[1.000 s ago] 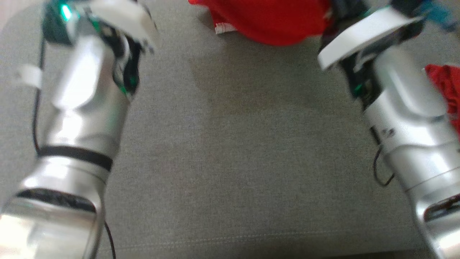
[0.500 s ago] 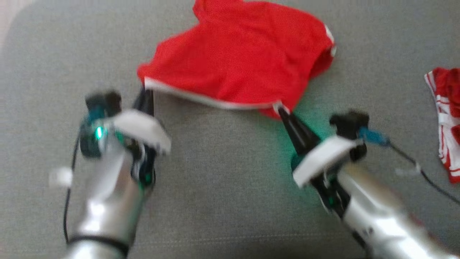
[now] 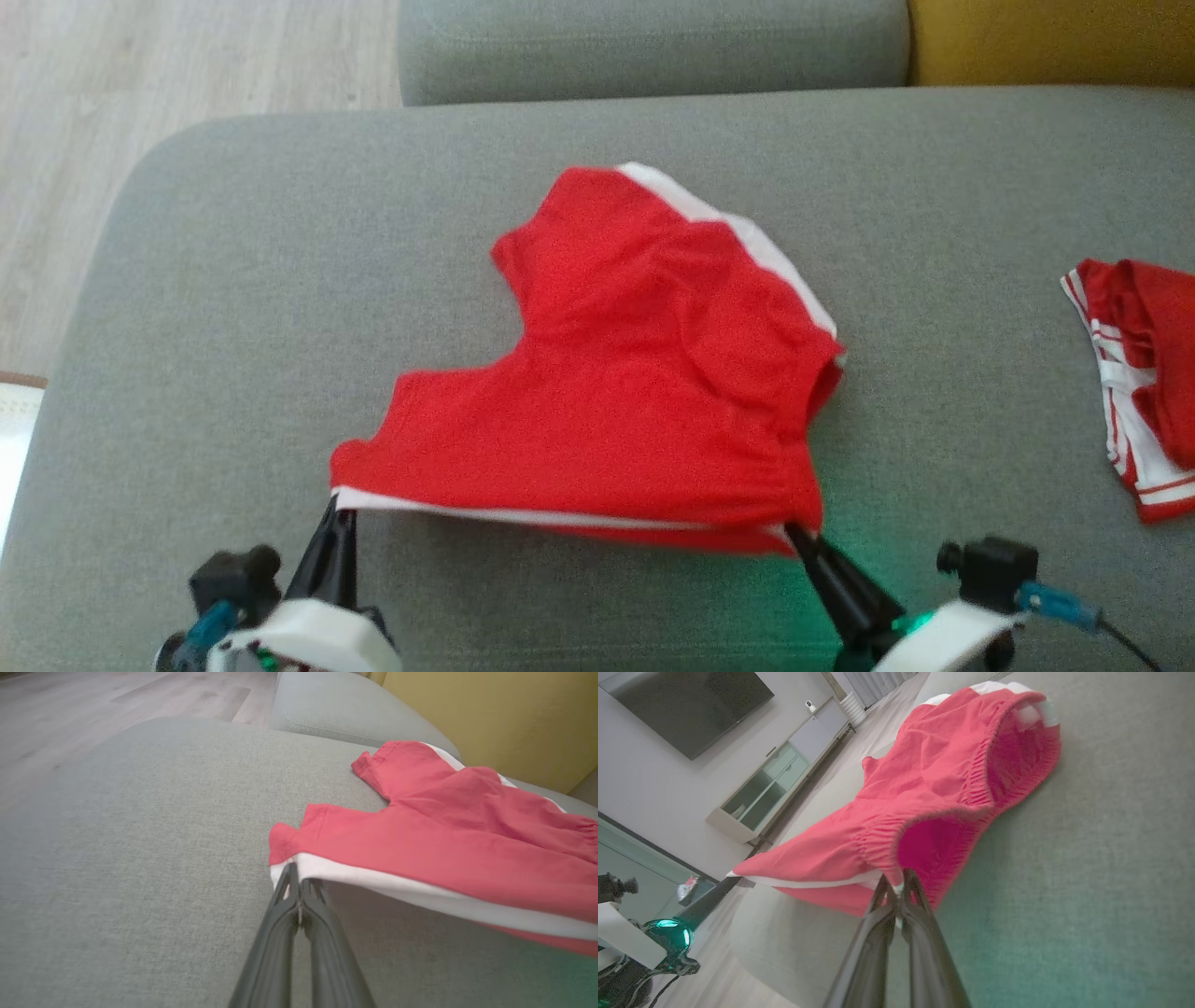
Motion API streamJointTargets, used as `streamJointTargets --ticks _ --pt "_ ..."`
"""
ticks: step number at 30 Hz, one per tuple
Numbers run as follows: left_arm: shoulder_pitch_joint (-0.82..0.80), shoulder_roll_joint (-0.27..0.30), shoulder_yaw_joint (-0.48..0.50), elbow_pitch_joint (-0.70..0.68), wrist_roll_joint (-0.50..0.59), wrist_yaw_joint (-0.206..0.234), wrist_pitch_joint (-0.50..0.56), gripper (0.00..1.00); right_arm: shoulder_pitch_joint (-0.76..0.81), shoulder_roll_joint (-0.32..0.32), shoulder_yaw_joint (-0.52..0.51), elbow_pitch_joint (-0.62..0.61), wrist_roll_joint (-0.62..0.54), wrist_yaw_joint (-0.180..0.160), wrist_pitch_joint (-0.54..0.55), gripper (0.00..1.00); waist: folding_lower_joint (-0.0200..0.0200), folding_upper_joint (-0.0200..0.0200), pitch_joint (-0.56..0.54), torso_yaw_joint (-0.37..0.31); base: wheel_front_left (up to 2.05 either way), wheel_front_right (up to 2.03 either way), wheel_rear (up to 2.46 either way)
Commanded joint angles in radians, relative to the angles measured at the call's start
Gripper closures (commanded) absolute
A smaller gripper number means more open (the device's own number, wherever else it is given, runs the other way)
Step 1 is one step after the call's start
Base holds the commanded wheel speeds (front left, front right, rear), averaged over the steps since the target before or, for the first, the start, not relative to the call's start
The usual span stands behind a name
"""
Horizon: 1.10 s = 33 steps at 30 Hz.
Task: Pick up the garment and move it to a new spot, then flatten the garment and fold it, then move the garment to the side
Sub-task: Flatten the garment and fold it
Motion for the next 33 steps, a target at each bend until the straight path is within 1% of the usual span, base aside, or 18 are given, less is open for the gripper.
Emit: streamJointTargets --ticks 1,6,9,11,14,17,20,24,30,31,32,33 --pt "-0.008 0.034 0.048 -0.076 0.011 0.020 0.010 1.00 0.024 -0.027 -0.021 -0.059 -0.005 0.007 0.018 1.00 0.0000 -0.0001 -0.015 0.002 0.00 0.00 0.00" --pt "0.104 0.063 0.047 -0.281 0.023 0.066 0.097 1.00 0.149 -0.016 -0.084 -0.197 -0.049 0.007 0.145 1.00 0.0000 -0.0001 -0.032 -0.017 0.00 0.00 0.00" --pt "0.126 0.086 0.046 -0.379 0.031 0.076 0.140 1.00 0.199 0.019 -0.138 -0.267 -0.064 0.007 0.201 1.00 0.0000 -0.0001 -0.032 -0.027 0.00 0.00 0.00" --pt "0.105 0.099 0.045 -0.418 0.033 0.071 0.161 1.00 0.214 0.055 -0.176 -0.301 -0.064 0.007 0.233 1.00 0.0000 -0.0001 -0.026 -0.036 0.00 0.00 0.00" --pt "0.022 0.113 0.030 -0.431 0.028 0.043 0.206 1.00 0.206 0.117 -0.238 -0.330 -0.064 0.007 0.276 1.00 0.0000 -0.0001 -0.002 -0.049 0.00 0.00 0.00" --pt "-0.122 0.127 0.018 -0.380 0.021 0.000 0.248 1.00 0.164 0.176 -0.306 -0.336 -0.079 0.007 0.307 1.00 0.0000 -0.0001 0.049 -0.064 0.00 0.00 0.00" --pt "-0.290 0.133 0.008 -0.292 0.018 -0.037 0.286 1.00 0.089 0.231 -0.348 -0.328 -0.091 0.007 0.337 1.00 0.0000 -0.0001 0.116 -0.098 0.00 0.00 0.00" --pt "-0.513 0.136 -0.016 -0.129 0.015 -0.095 0.337 1.00 -0.035 0.273 -0.373 -0.287 -0.116 0.007 0.354 1.00 0.0000 -0.0001 0.206 -0.150 0.00 0.00 0.00" --pt "-0.771 0.126 -0.044 0.150 0.013 -0.137 0.375 1.00 -0.182 0.310 -0.394 -0.171 -0.096 0.007 0.322 1.00 0.0000 -0.0001 0.297 -0.232 0.00 0.00 0.00" --pt "-0.804 0.123 -0.051 0.198 0.015 -0.141 0.379 1.00 -0.201 0.312 -0.389 -0.155 -0.085 0.007 0.315 1.00 0.0000 -0.0001 0.308 -0.245 0.00 0.00 0.00" --pt "-0.804 0.123 -0.051 0.198 0.015 -0.141 0.379 1.00 -0.201 0.312 -0.389 -0.155 -0.085 0.007 0.315 1.00 0.0000 -0.0001 0.308 -0.245 0.00 0.00 0.00" --pt "-0.835 0.119 -0.061 0.244 0.017 -0.146 0.382 1.00 -0.217 0.314 -0.384 -0.139 -0.077 0.007 0.306 1.00 0.0000 -0.0001 0.316 -0.255 0.00 0.00 0.00"
